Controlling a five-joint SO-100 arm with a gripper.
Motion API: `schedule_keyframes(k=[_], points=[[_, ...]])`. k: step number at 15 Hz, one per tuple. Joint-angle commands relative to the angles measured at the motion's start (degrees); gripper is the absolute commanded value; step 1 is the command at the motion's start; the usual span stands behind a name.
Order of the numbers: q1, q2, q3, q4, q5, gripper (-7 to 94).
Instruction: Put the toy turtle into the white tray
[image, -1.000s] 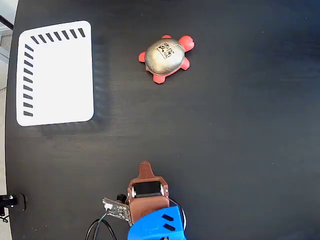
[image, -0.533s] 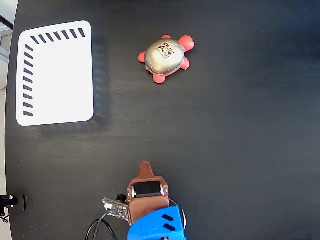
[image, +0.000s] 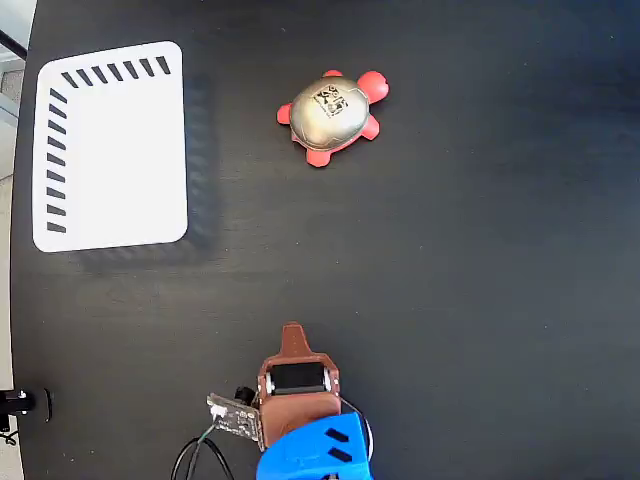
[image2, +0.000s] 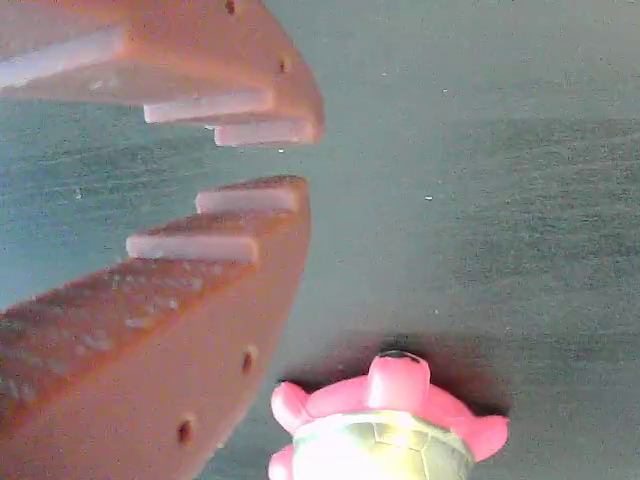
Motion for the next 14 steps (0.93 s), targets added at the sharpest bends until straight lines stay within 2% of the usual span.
schedule_keyframes(k=[1,8,12,14], points=[[-1.23,0.35,-0.62,0.26,0.18,0],[-1.76,-14.59,-3.34,-6.68,-0.79,0],[5.19,-37.35,-21.27,-11.25,-6.59,0],[7.03,-48.43,-35.33,-7.21,-10.46,0]])
